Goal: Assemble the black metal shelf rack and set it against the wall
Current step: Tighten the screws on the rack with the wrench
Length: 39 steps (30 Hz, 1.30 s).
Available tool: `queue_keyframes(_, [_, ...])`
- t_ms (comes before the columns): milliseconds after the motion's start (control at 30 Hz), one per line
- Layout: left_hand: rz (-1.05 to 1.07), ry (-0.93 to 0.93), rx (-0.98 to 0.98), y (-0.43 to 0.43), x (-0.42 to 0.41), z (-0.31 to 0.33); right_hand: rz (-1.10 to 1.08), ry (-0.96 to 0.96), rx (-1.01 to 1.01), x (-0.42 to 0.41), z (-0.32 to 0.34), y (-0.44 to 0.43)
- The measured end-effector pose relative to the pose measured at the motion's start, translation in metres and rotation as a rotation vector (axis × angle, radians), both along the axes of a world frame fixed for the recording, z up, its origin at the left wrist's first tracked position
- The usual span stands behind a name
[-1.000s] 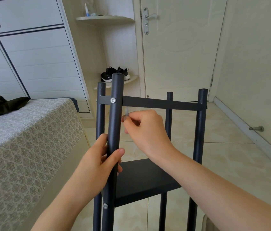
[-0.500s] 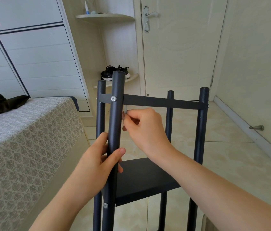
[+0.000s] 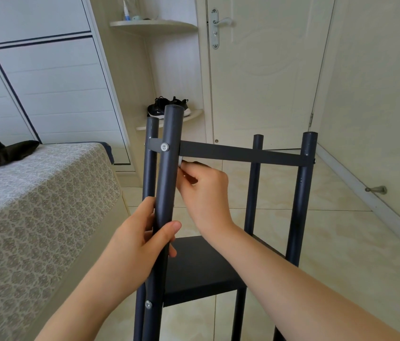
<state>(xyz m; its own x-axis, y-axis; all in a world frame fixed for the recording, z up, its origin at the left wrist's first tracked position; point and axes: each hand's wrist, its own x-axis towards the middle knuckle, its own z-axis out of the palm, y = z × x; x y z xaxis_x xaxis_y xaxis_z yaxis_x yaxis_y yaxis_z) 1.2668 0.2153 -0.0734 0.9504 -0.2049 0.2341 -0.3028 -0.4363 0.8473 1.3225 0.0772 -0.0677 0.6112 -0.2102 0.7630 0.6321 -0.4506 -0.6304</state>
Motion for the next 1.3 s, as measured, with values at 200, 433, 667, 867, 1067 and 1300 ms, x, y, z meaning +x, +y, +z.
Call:
queue_keyframes(200, [-0.007, -0.020, -0.003, 0.003, 0.003, -0.004, 0.011, -0.023, 0.028, 0.005, 0.000, 0.003])
queue_keyframes(433, [-0.011, -0.005, -0.055, 0.002, 0.006, -0.005, 0.200, 0.231, 0.006, -0.005, 0.000, -0.006])
queue_keyframes(667, [-0.014, 0.000, -0.080, 0.004, 0.008, -0.006, 0.261, 0.388, -0.014, -0.024, 0.015, -0.022])
queue_keyframes(867, [-0.033, -0.002, -0.072, 0.000, 0.004, -0.005, 0.267, 0.469, -0.076, -0.035, 0.028, -0.030])
queue_keyframes(1067, [-0.033, -0.061, -0.034, -0.006, 0.004, -0.008, 0.196, 0.372, -0.089, -0.038, 0.028, -0.032])
queue_keyframes(1300, [-0.036, -0.051, -0.051, -0.008, 0.005, -0.007, 0.193, 0.415, -0.047, -0.035, 0.028, -0.031])
